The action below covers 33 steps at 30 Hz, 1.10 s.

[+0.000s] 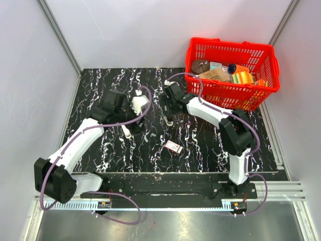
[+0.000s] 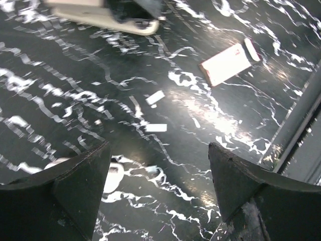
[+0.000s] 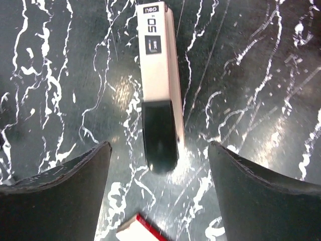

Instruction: Unload the staples from the stapler

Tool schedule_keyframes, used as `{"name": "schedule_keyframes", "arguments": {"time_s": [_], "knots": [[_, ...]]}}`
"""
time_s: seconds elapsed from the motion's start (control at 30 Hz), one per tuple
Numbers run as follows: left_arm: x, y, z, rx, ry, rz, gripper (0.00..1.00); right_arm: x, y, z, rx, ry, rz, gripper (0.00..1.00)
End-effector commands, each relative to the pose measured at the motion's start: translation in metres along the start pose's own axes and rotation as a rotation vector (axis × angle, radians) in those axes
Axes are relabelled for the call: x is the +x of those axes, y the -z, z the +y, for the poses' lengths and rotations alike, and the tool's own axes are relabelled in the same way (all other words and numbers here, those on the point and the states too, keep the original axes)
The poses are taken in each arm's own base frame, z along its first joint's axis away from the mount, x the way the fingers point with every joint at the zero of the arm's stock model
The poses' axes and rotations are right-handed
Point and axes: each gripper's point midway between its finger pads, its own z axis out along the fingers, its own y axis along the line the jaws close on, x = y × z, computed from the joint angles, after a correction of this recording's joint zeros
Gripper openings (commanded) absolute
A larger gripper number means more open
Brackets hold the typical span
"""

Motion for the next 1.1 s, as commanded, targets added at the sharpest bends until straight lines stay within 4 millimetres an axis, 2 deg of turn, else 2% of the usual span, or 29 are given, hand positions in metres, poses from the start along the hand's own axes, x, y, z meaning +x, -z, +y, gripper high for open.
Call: {"name": "schedule_keyframes", "arguments": {"time_s": [0.0,0.03,0.07,0.13,0.2,0.27,0.33,0.43,0.57,0.7,0.87,1.07], "knots": [[-0.01,-0.025,-0.03,0.082,-0.161,0.032,0.83,-0.018,0.063,-0.001,-0.01,-0.066,-0.077,0.85],[-0.009,-0.032,-0.037,0.103,-0.188,0.043,0.83,-0.013,0.073,-0.002,-0.014,-0.086,-0.077,0.85],[-0.01,-0.038,-0.046,0.126,-0.22,0.052,0.83,0.007,0.076,-0.009,-0.003,-0.113,-0.046,0.84],[-0.008,-0.053,-0.059,0.165,-0.283,0.075,0.83,0.027,0.096,-0.016,-0.012,-0.17,-0.036,0.82],[-0.006,-0.068,-0.069,0.196,-0.339,0.107,0.83,0.055,0.106,-0.023,-0.012,-0.223,-0.002,0.81],[-0.001,-0.085,-0.077,0.226,-0.393,0.141,0.83,0.084,0.112,-0.028,-0.015,-0.27,0.042,0.79],[0.006,-0.101,-0.082,0.241,-0.452,0.172,0.83,0.102,0.117,-0.032,-0.019,-0.305,0.071,0.78],[0.012,-0.12,-0.09,0.27,-0.514,0.191,0.83,0.122,0.12,-0.027,-0.057,-0.344,0.121,0.76],[0.014,-0.138,-0.097,0.302,-0.591,0.183,0.84,0.138,0.114,-0.015,-0.115,-0.392,0.181,0.76],[0.011,-0.153,-0.096,0.304,-0.616,0.177,0.84,0.151,0.102,-0.018,-0.089,-0.403,0.229,0.73],[0.009,-0.168,-0.094,0.301,-0.622,0.162,0.86,0.155,0.093,-0.012,-0.108,-0.427,0.255,0.67],[0.02,-0.175,-0.098,0.336,-0.618,0.175,0.86,0.164,0.088,-0.012,-0.101,-0.431,0.29,0.59]]}}
